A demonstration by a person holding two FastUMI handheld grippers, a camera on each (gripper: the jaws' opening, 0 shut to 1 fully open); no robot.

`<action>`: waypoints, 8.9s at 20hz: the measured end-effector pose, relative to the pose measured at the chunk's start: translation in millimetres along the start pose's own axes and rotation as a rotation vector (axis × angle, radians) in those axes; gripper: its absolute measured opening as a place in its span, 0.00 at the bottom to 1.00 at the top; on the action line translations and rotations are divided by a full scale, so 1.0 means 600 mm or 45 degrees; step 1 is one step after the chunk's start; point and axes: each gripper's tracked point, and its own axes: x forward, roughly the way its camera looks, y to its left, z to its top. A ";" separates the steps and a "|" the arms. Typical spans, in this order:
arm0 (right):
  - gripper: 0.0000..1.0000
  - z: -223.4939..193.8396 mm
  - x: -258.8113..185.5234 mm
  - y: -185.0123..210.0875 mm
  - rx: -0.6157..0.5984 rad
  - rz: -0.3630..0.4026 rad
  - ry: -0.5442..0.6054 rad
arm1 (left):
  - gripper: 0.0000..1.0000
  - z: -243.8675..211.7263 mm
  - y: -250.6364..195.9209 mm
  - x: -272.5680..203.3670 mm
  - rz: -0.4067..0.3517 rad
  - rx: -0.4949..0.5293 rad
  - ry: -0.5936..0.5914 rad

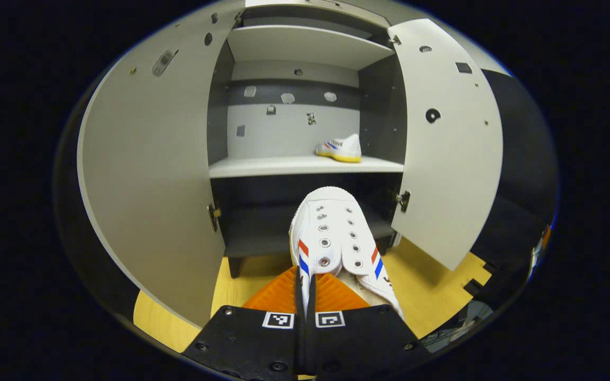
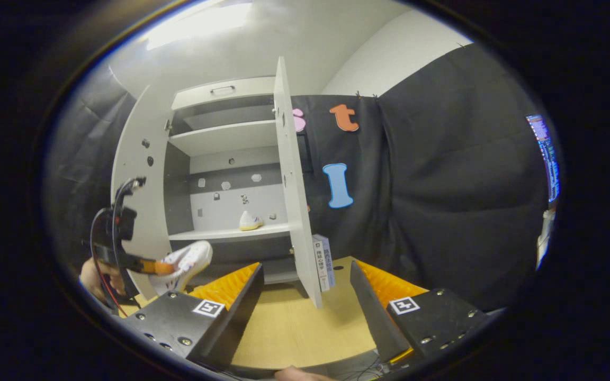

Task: Grab one shoe with the right hand and put it into the shoe cabinet, grab the other shoe with the left hand and put it into the shoe cabinet; then close the right door with the right hand and the left door with the left hand.

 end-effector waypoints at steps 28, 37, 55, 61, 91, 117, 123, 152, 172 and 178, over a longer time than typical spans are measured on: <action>0.97 0.022 0.004 0.035 -0.029 0.071 -0.172 | 0.00 0.252 0.198 0.455 0.369 -0.182 0.172; 0.97 0.041 0.008 -0.009 0.074 -0.012 -0.225 | 0.01 0.239 0.194 0.474 0.337 -0.130 0.235; 0.97 0.042 -0.013 -0.001 0.036 0.009 -0.195 | 1.00 0.319 0.178 0.336 0.341 0.013 0.064; 0.97 0.037 -0.005 -0.001 -0.004 -0.022 -0.179 | 0.99 0.390 0.131 0.159 0.282 0.082 -0.199; 0.96 0.220 0.243 -0.111 -0.307 0.063 0.004 | 0.99 0.013 0.029 -0.251 -0.168 0.006 -0.443; 0.94 0.245 0.396 -0.036 -0.210 0.087 0.138 | 0.99 0.017 0.075 -0.265 -0.209 0.011 -0.562; 0.94 0.240 0.379 0.040 -0.285 0.121 0.118 | 0.99 0.013 0.094 -0.259 -0.200 0.034 -0.527; 0.97 0.105 0.226 0.273 -0.233 0.326 0.054 | 0.98 0.061 0.299 -0.307 0.114 -0.050 -0.509; 0.96 -0.056 0.001 0.193 -0.223 0.325 0.122 | 0.98 0.249 0.450 -0.214 0.368 -0.051 -0.479; 0.97 -0.032 -0.013 0.156 -0.113 0.306 0.093 | 0.98 0.294 0.437 -0.196 0.348 -0.036 -0.457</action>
